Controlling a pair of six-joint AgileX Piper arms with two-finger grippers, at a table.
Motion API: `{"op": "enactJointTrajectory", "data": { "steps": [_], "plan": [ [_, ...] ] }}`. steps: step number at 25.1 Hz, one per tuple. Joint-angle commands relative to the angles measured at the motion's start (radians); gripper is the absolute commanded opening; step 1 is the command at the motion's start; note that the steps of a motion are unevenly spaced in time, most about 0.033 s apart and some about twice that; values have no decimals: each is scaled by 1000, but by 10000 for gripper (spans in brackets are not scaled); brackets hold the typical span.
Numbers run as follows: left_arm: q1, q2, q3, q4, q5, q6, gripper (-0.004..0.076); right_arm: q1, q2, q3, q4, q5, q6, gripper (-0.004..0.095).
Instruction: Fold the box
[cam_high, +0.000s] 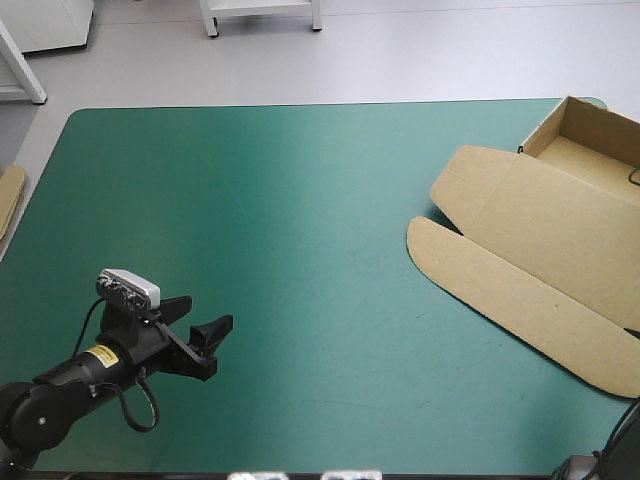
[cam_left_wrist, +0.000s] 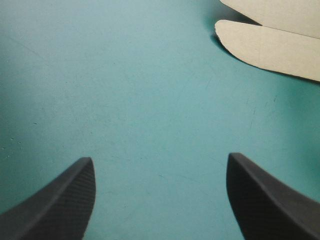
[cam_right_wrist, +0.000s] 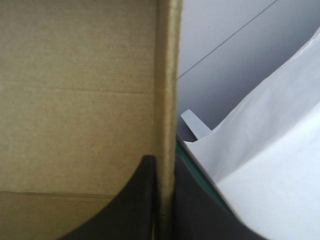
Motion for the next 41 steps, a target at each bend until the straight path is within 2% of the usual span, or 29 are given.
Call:
{"op": "enactJointTrajectory", "data": {
  "steps": [1,2,4,5,6,7,8,9,10,16,21,23,27,30,32,36,41],
  "plan": [
    [0,-4,-27,-25,-55,2,529,-9,-55,-21,36,-29,-57,-3],
    [0,-4,-27,-25,-55,2,529,-9,-55,-21,54,-29,-73,4],
    [0,-4,-27,-25,-55,2,529,-9,-60,-21,79,-23,-88,92],
    [0,-4,-27,-25,-55,2,529,-9,-70,-21,77,-21,-88,201],
    [0,-4,-27,-25,-55,2,529,-9,-78,-21,71,-21,-88,267],
    [0,-4,-27,-25,-55,2,529,-9,-96,-21,67,-25,-83,397],
    [0,-4,-27,-25,-55,2,529,-9,-105,-21,67,-33,-73,471],
    [0,-4,-27,-25,-55,2,529,-9,-121,-21,67,-38,-64,593],
    [0,-4,-27,-25,-57,2,529,-14,-126,-21,67,-41,-61,635],
    [0,-9,-27,-25,-54,2,529,-29,-173,-21,82,8,-61,635],
    [0,-9,-27,-22,-50,19,529,-28,-302,19,283,39,-161,623],
    [0,-9,-27,-18,-41,41,529,-22,-388,110,360,39,-203,576],
    [0,-9,-27,-18,-50,55,529,21,-573,333,411,28,-287,465],
    [0,-9,-27,-28,-57,72,529,83,-732,520,547,-32,-368,464],
    [0,-9,-27,-28,-57,77,529,152,-858,627,590,-80,-399,464],
    [0,-9,-27,-32,-62,77,529,323,-1107,801,614,-192,-428,464],
    [0,-9,-25,-32,-83,88,529,523,-1469,1023,649,-439,-445,464]
  ]
}}
